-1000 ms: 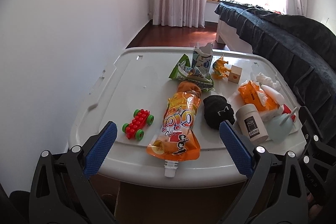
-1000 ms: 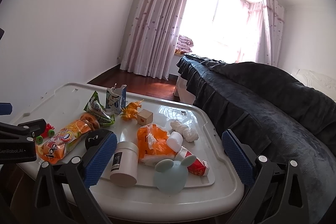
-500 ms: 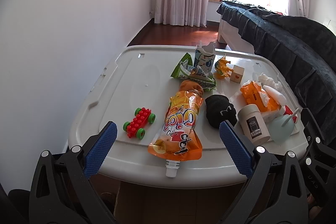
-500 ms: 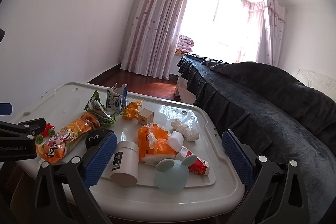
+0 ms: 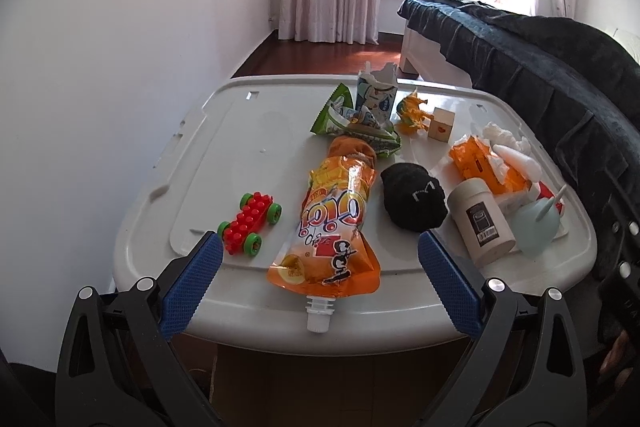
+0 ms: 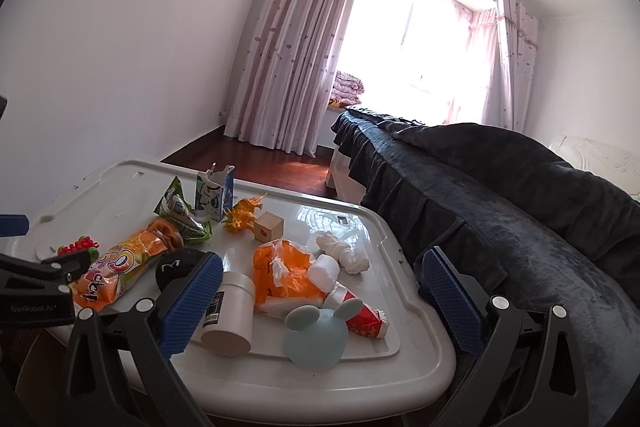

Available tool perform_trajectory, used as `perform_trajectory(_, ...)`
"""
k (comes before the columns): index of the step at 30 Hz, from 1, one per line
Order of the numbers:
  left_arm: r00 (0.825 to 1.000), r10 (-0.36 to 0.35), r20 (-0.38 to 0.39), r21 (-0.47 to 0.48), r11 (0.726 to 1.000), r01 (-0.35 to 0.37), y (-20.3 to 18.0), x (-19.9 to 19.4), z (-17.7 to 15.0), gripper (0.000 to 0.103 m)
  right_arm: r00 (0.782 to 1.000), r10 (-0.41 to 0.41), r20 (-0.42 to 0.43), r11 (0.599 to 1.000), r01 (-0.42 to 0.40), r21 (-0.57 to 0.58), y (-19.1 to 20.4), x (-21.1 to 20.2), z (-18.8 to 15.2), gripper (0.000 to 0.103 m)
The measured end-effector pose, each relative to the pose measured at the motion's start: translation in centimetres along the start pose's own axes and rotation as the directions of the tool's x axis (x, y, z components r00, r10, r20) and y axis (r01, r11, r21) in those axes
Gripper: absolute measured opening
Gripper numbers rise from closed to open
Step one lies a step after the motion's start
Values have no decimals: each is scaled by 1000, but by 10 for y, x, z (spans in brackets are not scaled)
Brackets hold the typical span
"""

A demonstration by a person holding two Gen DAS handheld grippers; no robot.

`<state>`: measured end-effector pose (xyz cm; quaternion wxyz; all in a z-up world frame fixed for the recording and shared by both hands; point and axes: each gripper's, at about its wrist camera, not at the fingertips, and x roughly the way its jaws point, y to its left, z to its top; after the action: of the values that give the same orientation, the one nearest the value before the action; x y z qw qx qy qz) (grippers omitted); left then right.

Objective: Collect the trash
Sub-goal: 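Grasp the orange juice pouch with the left tool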

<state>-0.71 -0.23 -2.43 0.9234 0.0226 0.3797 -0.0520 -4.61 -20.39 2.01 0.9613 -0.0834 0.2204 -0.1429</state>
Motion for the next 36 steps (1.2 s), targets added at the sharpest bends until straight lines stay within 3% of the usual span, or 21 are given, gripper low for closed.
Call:
perform_trajectory(7, 999, 17, -32, 62, 998, -15, -21, 25, -11, 95, 1000, 0, -18, 998, 1, 59, -18, 3, 1, 99)
perform_trajectory(11, 998, 28, -57, 0, 1000, -28, -8, 45, -7, 95, 1000, -2, -31, 999, 3, 53, -16, 5, -3, 99)
perform_trajectory(15, 997, -12, -79, -55, 998, 8, 6, 62, -5, 93, 1000, 0, -28, 1000, 1, 28, -9, 5, -3, 99)
perform_trajectory(19, 990, -69, -126, -47, 997, 63, 5, 81, -10, 69, 1000, 0, -20, 1000, 0, 11, -7, 4, -3, 99)
perform_trajectory(29, 994, -67, -85, -45, 997, 63, 8, 87, -13, 55, 999, 30, -28, 999, -29, 43, -13, 2, -1, 99)
perform_trajectory(31, 995, -69, -67, -32, 997, 67, 7, 82, -12, 48, 999, 34, -29, 998, -32, 54, -15, 2, -1, 99)
perform_trajectory(36, 995, -78, -67, -49, 996, 75, 12, 76, -14, 46, 999, 38, -35, 998, -36, 61, -16, 3, -1, 99)
